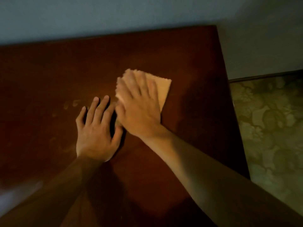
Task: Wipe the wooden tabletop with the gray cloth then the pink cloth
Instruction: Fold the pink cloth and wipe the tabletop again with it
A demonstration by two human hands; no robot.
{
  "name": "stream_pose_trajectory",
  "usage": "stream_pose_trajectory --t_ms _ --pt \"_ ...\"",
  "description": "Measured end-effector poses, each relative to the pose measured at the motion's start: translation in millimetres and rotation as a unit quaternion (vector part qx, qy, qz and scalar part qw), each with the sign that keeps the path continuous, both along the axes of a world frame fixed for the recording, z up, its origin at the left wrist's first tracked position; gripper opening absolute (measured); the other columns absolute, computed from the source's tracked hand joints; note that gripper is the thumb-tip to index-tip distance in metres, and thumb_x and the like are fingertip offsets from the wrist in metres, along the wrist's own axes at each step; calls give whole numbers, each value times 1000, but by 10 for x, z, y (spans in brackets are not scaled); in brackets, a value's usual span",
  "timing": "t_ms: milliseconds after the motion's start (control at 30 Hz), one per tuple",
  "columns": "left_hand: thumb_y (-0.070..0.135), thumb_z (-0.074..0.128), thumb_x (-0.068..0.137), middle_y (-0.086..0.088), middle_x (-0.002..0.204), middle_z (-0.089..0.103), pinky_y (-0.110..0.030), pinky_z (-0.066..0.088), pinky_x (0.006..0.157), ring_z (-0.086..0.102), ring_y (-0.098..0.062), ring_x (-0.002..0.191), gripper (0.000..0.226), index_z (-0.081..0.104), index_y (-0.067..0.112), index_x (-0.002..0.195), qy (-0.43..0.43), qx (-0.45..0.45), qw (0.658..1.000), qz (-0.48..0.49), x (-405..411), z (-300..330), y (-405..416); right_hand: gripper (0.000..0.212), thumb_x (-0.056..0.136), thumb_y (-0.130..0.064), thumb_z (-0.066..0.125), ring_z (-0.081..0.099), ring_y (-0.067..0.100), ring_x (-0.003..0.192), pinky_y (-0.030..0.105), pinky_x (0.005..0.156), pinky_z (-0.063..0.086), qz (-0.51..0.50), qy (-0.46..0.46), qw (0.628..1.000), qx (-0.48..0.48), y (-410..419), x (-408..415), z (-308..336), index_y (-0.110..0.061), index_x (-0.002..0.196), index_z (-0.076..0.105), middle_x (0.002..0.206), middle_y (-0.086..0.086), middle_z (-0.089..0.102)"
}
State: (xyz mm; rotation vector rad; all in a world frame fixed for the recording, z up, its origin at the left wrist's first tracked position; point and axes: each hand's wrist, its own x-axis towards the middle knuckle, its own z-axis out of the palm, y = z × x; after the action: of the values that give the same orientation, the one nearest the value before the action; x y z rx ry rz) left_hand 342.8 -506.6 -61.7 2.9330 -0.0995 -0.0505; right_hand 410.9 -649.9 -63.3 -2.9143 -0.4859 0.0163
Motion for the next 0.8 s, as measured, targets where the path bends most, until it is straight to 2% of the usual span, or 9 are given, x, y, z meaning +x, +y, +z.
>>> stream_pose_trajectory --t_ms 100,167,267,333,467,600,667,733,800 --pt "46 38 99 -6 163 31 -49 10 123 18 -24 154 61 40 15 151 -2 -6 1000 6 5 -6 -12 62 102 -52 24 26 28 152 51 123 18 76 26 996 -30 -373 121 2 -23 154 42 161 7 37" --pt "46 37 99 -6 163 31 -49 9 123 17 -23 154 61 40 15 151 1 -11 1000 6 11 -7 -24 66 99 -56 17 40 27 136 50 118 27 10 29 997 -70 -899 257 -16 -23 147 48 143 7 48" --pt "46 37 99 -6 163 31 -50 9 123 17 -24 154 61 41 14 151 3 -11 1000 8 15 -7 -16 69 103 -58 15 20 34 156 54 125 15 -141 20 987 -70 -1479 213 19 -23 161 29 168 11 26" --pt "47 37 99 -6 163 31 -51 10 123 17 -24 154 61 41 14 151 4 -11 1000 10 16 -6 -20 68 104 -57 15 11 35 158 56 125 12 -198 22 978 -65 -1330 74 4 -24 164 22 171 12 16" --pt "47 36 99 -7 162 31 -50 10 123 18 -24 154 62 41 14 151 -5 -6 1000 10 10 -14 -21 64 106 -48 37 12 33 159 57 125 15 -112 28 992 44 -482 -504 -8 -19 162 30 170 11 19" --pt "48 36 99 -7 163 29 -46 8 125 16 -24 154 63 38 14 152 -8 -5 1000 5 2 -32 -19 62 104 -51 40 6 29 160 50 129 2 24 38 999 26 -314 -934 -62 -25 160 34 171 7 17" --pt "47 37 100 -8 163 29 -45 6 126 14 -24 155 62 38 13 152 -11 -20 1000 4 6 -31 -24 61 104 -54 38 14 29 158 49 129 5 12 34 999 21 -631 -765 -68 -27 158 38 170 5 23" --pt "46 37 101 -9 164 28 -43 4 126 11 -23 155 62 38 12 152 -11 -30 999 4 7 -32 -17 60 105 -54 33 21 32 156 54 127 14 -51 21 998 -5 -1003 -542 -54 -25 158 40 168 7 28" --pt "47 36 102 -9 164 26 -41 1 126 8 -23 156 62 37 11 153 -10 -37 999 2 9 -38 -11 62 105 -53 28 21 34 156 54 127 13 -121 24 992 -41 -1257 -386 -39 -25 160 36 168 10 27"
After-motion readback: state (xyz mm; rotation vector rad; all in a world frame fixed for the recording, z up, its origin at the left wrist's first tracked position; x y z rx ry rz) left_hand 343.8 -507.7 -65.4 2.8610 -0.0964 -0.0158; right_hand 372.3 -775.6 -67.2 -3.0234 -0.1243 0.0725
